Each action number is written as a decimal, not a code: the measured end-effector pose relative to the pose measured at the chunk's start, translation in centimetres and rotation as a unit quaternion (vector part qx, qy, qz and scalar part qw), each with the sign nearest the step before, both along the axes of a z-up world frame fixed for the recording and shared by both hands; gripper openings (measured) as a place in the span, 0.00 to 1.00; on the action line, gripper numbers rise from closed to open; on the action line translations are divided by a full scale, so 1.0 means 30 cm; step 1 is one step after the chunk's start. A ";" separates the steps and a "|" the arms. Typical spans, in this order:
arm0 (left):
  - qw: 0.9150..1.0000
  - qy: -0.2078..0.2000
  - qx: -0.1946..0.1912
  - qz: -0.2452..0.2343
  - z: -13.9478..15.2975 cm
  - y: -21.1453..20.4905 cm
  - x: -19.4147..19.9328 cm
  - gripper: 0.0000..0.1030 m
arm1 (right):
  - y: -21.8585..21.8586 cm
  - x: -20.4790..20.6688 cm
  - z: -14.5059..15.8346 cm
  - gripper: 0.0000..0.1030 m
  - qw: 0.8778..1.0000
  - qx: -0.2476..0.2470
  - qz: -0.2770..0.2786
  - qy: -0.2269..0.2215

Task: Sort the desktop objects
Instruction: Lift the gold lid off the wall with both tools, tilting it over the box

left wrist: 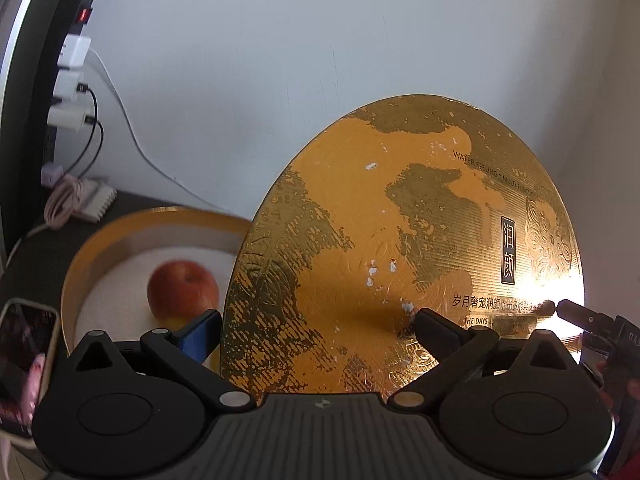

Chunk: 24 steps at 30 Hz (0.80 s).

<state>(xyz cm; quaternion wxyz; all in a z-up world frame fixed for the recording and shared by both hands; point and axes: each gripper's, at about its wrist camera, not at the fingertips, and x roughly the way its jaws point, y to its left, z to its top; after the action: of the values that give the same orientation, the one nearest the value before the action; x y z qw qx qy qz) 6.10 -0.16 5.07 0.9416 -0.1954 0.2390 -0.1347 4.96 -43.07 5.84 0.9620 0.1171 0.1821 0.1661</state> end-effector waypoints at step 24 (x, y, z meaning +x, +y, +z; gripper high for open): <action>0.995 0.058 0.015 0.082 -0.115 0.196 -0.132 0.98 | 0.243 0.023 -0.161 0.99 0.997 0.008 0.036 0.067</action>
<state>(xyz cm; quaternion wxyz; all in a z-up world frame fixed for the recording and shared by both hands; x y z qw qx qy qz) 2.13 5.73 1.62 0.9367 -0.2080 0.2786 -0.0417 5.66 -35.78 1.00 0.9400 0.1295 0.2489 0.1943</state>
